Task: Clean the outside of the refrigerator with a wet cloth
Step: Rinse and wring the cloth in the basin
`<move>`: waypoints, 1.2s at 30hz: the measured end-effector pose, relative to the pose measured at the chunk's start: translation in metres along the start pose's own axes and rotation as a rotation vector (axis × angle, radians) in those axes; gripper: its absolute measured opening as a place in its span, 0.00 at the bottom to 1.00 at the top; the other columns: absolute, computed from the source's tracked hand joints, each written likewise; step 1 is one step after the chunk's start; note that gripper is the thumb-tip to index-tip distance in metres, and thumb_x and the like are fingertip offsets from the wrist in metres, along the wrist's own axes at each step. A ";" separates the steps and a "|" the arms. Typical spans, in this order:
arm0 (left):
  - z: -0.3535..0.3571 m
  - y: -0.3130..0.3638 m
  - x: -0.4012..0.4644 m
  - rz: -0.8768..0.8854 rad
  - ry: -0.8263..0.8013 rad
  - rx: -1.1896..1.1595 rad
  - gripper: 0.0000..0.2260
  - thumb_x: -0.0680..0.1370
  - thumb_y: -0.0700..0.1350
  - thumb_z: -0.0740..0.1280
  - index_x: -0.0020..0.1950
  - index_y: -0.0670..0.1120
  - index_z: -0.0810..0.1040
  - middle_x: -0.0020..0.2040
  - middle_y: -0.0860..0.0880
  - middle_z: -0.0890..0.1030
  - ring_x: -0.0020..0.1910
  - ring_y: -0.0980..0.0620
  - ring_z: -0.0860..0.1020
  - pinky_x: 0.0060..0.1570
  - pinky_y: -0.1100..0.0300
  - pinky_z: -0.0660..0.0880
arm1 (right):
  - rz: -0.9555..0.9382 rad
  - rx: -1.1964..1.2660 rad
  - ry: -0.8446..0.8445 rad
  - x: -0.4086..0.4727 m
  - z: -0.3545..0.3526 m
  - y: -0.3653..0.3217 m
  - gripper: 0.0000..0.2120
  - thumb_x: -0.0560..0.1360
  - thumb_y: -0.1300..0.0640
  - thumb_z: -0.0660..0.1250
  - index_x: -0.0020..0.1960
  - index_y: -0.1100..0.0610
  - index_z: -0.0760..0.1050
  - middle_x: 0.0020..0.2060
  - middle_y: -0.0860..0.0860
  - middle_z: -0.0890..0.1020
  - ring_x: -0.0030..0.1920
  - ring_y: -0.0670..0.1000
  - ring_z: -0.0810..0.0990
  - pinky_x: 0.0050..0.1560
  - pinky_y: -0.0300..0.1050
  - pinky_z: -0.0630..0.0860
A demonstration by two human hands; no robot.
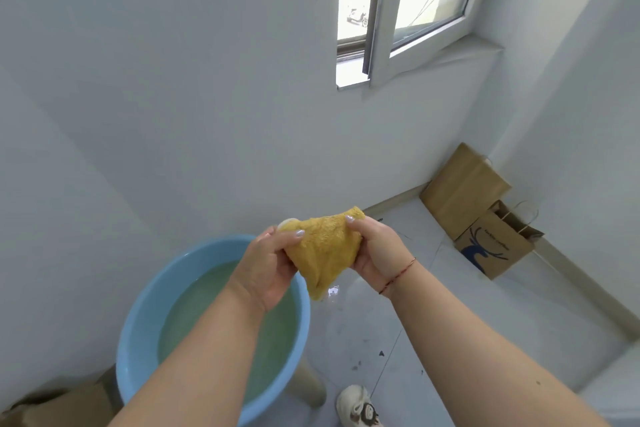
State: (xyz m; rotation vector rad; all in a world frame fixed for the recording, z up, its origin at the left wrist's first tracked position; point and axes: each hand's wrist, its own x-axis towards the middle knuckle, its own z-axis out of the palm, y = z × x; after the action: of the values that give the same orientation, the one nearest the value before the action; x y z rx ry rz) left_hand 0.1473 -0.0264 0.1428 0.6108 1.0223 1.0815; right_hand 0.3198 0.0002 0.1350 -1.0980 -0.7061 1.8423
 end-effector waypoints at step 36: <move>0.441 -0.229 -0.085 -0.219 -0.865 0.743 0.13 0.79 0.47 0.66 0.54 0.37 0.78 0.46 0.40 0.81 0.44 0.46 0.81 0.45 0.53 0.81 | -0.400 0.442 0.284 -0.390 -0.348 0.012 0.45 0.63 0.43 0.78 0.71 0.64 0.67 0.65 0.65 0.73 0.63 0.64 0.75 0.60 0.60 0.72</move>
State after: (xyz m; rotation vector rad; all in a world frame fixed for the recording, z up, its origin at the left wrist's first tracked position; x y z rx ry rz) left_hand 0.6316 -0.1635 0.1758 1.3755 0.6581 0.1341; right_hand 0.7219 -0.3340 0.1260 -0.8301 -0.3011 1.3757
